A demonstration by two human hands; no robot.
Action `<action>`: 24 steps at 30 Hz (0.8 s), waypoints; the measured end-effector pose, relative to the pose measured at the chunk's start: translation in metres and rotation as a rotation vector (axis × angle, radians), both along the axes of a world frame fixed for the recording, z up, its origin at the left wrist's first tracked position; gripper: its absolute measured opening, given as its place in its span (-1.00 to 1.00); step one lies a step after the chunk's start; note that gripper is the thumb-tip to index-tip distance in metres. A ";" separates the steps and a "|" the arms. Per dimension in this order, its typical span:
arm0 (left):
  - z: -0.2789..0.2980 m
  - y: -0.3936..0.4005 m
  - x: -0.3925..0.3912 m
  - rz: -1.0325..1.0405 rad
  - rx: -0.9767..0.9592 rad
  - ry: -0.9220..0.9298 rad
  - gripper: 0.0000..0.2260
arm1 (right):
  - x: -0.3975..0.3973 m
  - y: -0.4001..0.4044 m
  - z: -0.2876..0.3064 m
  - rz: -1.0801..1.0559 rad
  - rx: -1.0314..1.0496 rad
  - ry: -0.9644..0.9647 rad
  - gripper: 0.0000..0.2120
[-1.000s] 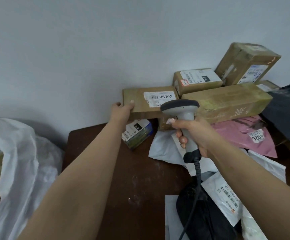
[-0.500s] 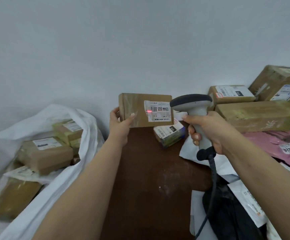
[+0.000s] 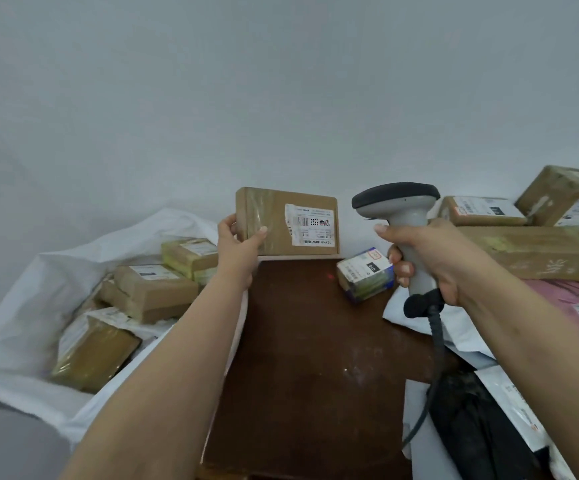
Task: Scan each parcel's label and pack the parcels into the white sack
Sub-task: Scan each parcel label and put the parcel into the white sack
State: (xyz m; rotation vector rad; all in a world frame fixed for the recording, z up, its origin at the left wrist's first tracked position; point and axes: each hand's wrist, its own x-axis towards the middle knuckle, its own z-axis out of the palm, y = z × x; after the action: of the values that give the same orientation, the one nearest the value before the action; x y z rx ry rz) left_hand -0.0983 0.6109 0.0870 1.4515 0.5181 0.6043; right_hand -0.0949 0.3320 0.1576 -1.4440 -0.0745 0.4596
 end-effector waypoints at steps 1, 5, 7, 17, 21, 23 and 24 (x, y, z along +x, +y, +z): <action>0.001 0.003 -0.004 0.006 0.001 -0.002 -0.53 | -0.003 0.003 0.001 0.004 -0.002 -0.008 -0.80; 0.006 0.017 -0.022 0.030 0.008 -0.014 -0.54 | -0.017 0.016 0.008 0.027 -0.012 -0.024 -0.82; 0.008 0.027 -0.033 0.040 0.013 -0.019 -0.55 | -0.024 0.026 0.012 0.050 -0.003 -0.023 -0.82; 0.026 0.127 -0.138 0.390 -0.025 -0.035 -0.43 | -0.058 0.107 0.015 0.232 0.029 -0.007 -0.83; 0.026 0.174 -0.165 0.586 0.006 0.081 -0.31 | -0.064 0.134 0.007 0.258 0.024 0.009 -0.80; 0.024 0.187 -0.170 0.613 0.037 0.314 -0.17 | -0.064 0.143 0.002 0.267 0.024 0.024 -0.78; 0.021 0.190 -0.170 0.606 0.073 0.411 -0.16 | -0.064 0.145 0.000 0.268 0.019 0.029 -0.78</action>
State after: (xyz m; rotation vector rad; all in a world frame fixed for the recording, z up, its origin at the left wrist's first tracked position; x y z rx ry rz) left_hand -0.2682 0.8009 0.1081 1.4923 1.2983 0.8042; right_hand -0.1585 0.4774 0.1574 -1.4136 -0.2504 0.6970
